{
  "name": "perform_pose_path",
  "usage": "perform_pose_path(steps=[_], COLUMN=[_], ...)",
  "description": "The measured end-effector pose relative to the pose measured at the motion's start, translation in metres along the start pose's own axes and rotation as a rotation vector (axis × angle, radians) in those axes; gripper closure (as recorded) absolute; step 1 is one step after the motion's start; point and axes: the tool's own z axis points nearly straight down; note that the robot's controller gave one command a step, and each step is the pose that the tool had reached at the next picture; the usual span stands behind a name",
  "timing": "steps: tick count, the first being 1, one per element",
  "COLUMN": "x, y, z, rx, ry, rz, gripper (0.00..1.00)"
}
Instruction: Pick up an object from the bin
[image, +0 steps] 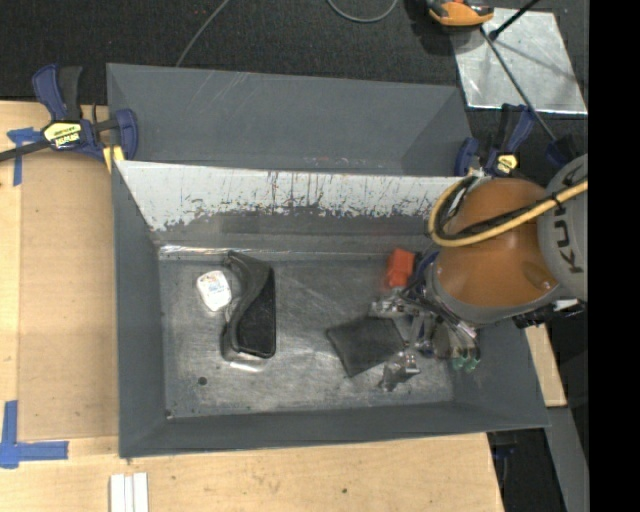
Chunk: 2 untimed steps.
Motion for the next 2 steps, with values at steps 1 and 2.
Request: perform_pose_path(steps=[1, 2], x=[-0.043, 0.003], y=[0.025, 0.006], z=[-0.069, 0.039], rx=[-0.001, -0.002], ry=[-0.020, -0.002], rz=[-0.146, -0.080], gripper=[0.00, 0.00])
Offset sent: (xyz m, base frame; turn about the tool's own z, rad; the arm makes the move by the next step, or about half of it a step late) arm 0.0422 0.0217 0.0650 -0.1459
